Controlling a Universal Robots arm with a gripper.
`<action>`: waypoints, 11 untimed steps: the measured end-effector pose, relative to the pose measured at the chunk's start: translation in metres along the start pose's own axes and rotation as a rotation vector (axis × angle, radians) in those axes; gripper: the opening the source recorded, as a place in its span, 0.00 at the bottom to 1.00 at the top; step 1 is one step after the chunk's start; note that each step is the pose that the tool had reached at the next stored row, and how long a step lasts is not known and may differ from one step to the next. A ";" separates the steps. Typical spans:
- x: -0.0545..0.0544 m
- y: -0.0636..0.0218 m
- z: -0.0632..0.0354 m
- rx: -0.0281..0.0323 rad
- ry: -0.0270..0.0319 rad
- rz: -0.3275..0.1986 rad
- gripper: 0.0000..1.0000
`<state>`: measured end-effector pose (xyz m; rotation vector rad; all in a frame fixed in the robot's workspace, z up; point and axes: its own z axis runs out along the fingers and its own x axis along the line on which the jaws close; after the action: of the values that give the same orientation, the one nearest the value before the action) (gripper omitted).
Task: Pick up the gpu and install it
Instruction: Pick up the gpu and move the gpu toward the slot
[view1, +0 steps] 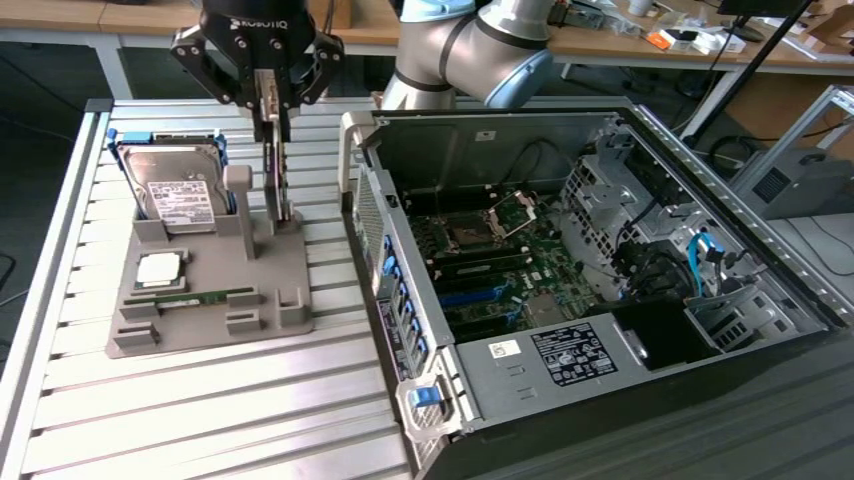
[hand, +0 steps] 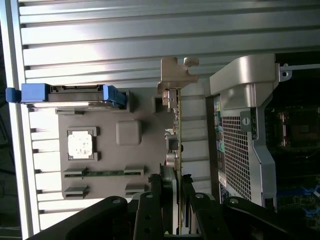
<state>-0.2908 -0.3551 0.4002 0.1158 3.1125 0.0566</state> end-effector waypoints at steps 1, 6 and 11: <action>0.000 0.0000 -0.0001 -0.0001 -0.0001 0.000 0.27; 0.000 0.0001 -0.0019 -0.0005 0.0000 0.000 0.27; 0.000 0.0001 -0.0039 -0.0007 0.0002 0.000 0.27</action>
<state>-0.2908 -0.3552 0.4041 0.1157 3.1126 0.0577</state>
